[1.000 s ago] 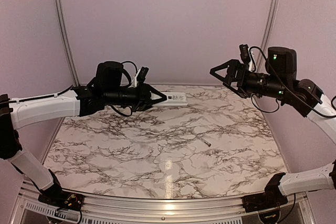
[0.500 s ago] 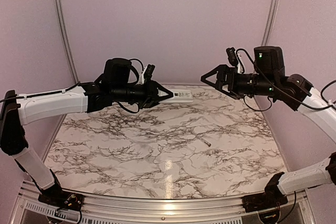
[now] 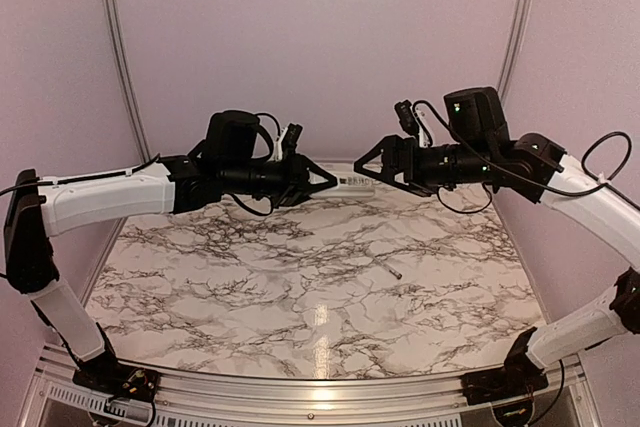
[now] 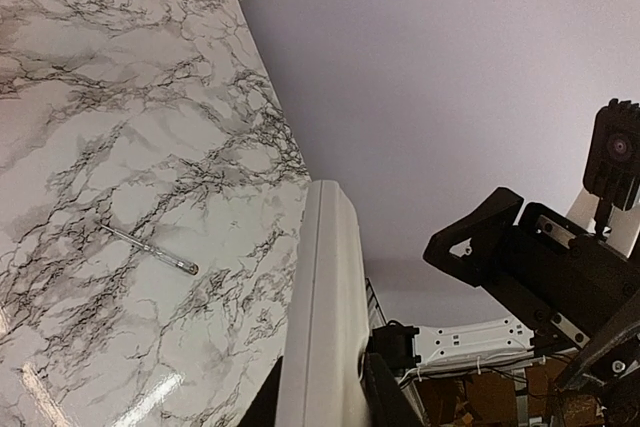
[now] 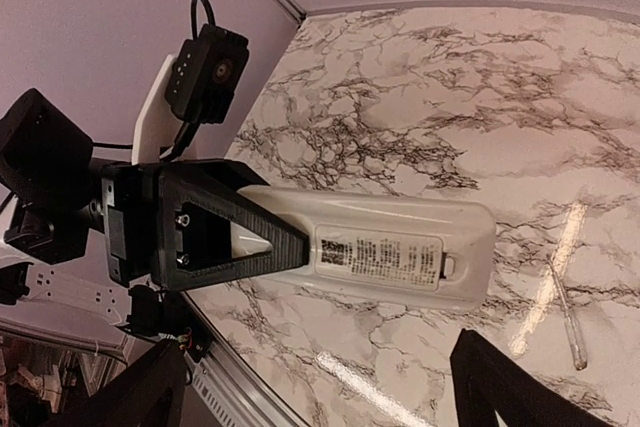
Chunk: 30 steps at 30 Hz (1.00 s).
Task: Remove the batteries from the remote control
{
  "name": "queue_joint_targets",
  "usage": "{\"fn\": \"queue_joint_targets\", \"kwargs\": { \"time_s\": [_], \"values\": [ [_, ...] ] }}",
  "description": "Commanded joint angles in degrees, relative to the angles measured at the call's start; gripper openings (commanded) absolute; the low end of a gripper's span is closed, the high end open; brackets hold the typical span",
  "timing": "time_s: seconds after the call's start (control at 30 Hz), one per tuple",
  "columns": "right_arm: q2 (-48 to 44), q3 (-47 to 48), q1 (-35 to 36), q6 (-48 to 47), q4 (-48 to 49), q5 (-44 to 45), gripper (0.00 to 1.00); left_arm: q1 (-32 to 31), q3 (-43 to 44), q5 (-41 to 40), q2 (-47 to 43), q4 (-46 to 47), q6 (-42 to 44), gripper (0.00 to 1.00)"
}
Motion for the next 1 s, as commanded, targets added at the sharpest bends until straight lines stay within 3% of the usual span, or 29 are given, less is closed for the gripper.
{"fn": "queue_joint_targets", "kwargs": {
  "time_s": [0.0, 0.97],
  "values": [
    [1.43, 3.20, 0.74, -0.05, -0.78, 2.01, 0.90, -0.46, 1.84, 0.01, 0.49, 0.26, 0.35, 0.00],
    [6.73, 5.22, 0.75, -0.94, 0.01, 1.87, 0.87, -1.34, 1.69, 1.78, 0.58, 3.52, -1.06, 0.00]
  ]
}}
